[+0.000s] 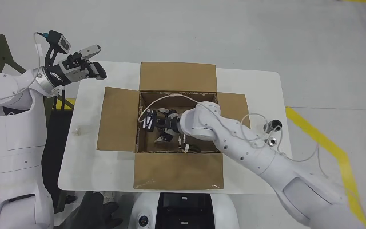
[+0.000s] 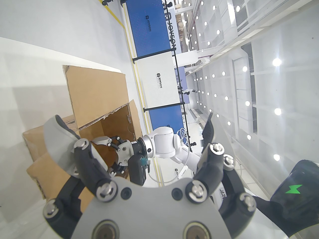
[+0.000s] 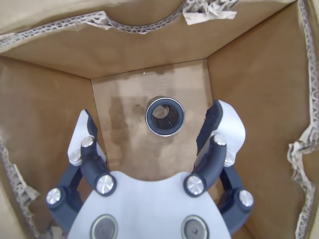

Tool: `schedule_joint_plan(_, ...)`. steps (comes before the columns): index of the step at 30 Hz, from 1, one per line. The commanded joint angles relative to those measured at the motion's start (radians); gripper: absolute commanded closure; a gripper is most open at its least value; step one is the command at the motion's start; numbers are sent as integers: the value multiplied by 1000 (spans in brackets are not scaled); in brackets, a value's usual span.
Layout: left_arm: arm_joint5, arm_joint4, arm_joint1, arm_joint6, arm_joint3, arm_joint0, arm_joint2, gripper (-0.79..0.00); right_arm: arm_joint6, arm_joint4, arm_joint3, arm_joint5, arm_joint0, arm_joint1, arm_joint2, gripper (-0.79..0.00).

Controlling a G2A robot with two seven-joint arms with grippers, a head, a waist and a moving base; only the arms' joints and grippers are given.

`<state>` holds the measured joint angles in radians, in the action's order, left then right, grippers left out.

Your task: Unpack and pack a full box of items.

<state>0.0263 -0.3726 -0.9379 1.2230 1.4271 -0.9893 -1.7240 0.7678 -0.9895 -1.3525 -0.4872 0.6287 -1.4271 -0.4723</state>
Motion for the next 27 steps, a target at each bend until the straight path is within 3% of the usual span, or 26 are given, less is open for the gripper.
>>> schedule_joint_plan(1,0,0,0,0,0,0,0,-785,-15,1,20,-3,-1,-6,4,-785)
schedule_joint_plan(21,0,0,0,0,0,0,0,-785,-77,-10,185,-1,-5,-65,17,-779)
schedule_joint_plan(26,0,0,0,0,0,0,0,-785,-79,-16,198,5,3,-68,5,-385)
schedule_joint_plan(27,0,0,0,0,0,0,0,-785,-79,-18,198,6,4,-68,2,-354)
